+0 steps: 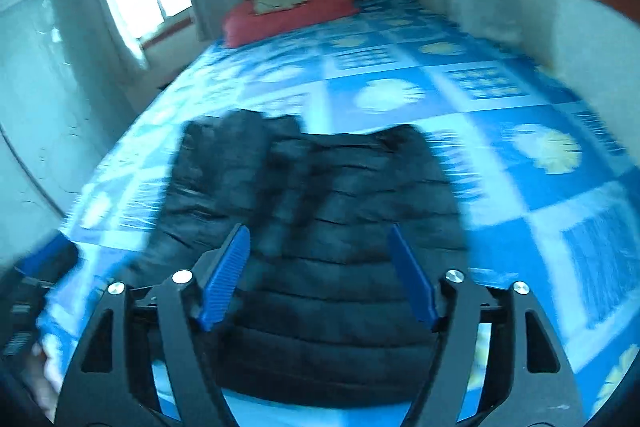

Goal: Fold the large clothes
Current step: 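Lay the held jacket edge down with the left tool and open it, then close the right tool on the jacket and lift it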

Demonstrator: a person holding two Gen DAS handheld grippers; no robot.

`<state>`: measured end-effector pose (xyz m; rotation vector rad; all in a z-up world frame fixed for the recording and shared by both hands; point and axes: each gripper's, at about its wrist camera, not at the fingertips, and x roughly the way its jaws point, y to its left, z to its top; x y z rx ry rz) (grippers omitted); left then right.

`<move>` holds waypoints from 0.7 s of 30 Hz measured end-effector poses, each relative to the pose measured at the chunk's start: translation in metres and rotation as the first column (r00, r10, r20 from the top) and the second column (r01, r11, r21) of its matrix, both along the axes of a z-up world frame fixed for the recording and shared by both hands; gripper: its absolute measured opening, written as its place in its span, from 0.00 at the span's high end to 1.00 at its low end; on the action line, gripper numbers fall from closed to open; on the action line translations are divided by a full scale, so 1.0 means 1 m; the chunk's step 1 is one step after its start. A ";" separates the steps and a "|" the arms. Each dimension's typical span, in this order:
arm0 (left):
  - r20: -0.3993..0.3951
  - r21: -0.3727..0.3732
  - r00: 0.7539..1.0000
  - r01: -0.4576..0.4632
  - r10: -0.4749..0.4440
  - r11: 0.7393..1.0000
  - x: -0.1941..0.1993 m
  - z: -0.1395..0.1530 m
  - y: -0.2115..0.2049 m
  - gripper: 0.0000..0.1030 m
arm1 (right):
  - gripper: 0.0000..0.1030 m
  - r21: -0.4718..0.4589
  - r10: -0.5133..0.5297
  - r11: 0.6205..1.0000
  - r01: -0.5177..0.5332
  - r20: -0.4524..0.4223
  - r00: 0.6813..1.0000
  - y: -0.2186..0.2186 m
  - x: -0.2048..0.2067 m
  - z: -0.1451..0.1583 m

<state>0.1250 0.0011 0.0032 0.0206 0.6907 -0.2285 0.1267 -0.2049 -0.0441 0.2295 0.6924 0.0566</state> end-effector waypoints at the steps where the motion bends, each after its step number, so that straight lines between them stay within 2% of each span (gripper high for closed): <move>1: -0.023 -0.020 0.999 -0.033 0.032 0.999 0.008 -0.009 0.015 0.50 | 0.23 0.009 0.008 1.000 -0.008 -0.008 1.000 0.008 0.008 0.000; 5: -0.098 -0.062 0.990 -0.111 0.105 0.992 0.032 -0.045 0.052 0.50 | 0.20 0.013 0.008 1.000 -0.007 -0.087 0.996 0.028 0.048 -0.016; 7: -0.137 -0.066 0.985 -0.119 0.109 0.991 0.039 -0.061 0.058 0.50 | 0.20 0.051 0.006 0.999 0.003 -0.177 0.984 0.030 0.069 -0.034; 9: -0.176 -0.078 0.980 -0.111 0.096 0.991 0.041 -0.076 0.059 0.50 | 0.21 0.120 0.023 0.993 0.005 -0.229 0.973 0.029 0.078 -0.049; 10: -0.192 -0.081 0.977 -0.107 0.090 0.991 0.042 -0.082 0.059 0.50 | 0.25 0.172 0.049 0.985 -0.008 -0.236 0.971 0.028 0.080 -0.055; 11: -0.204 -0.083 0.976 -0.101 0.082 0.991 0.042 -0.087 0.058 0.50 | 0.58 0.216 0.085 0.976 -0.032 -0.239 0.967 0.028 0.081 -0.060; 12: -0.207 -0.085 0.975 -0.099 0.079 0.991 0.041 -0.089 0.060 0.50 | 0.71 0.223 0.105 0.974 -0.050 -0.242 0.965 0.028 0.082 -0.061; 15: -0.191 -0.118 0.980 -0.072 0.049 0.990 0.043 -0.081 0.056 0.50 | 0.83 0.180 0.100 0.981 -0.068 -0.173 0.980 0.022 0.073 -0.045; 18: -0.150 -0.140 0.989 -0.034 0.013 0.990 0.047 -0.067 0.049 0.50 | 0.84 0.150 0.063 0.988 -0.045 -0.116 0.991 -0.005 0.060 -0.023; 20: -0.127 -0.156 0.991 0.026 -0.046 0.987 0.052 -0.055 0.033 0.49 | 0.84 0.114 0.022 0.993 -0.010 -0.106 0.994 -0.028 0.055 -0.017; 21: -0.122 -0.157 0.991 0.043 -0.063 0.987 0.054 -0.052 0.027 0.45 | 0.84 0.088 -0.005 0.996 0.014 -0.109 0.994 -0.043 0.051 -0.018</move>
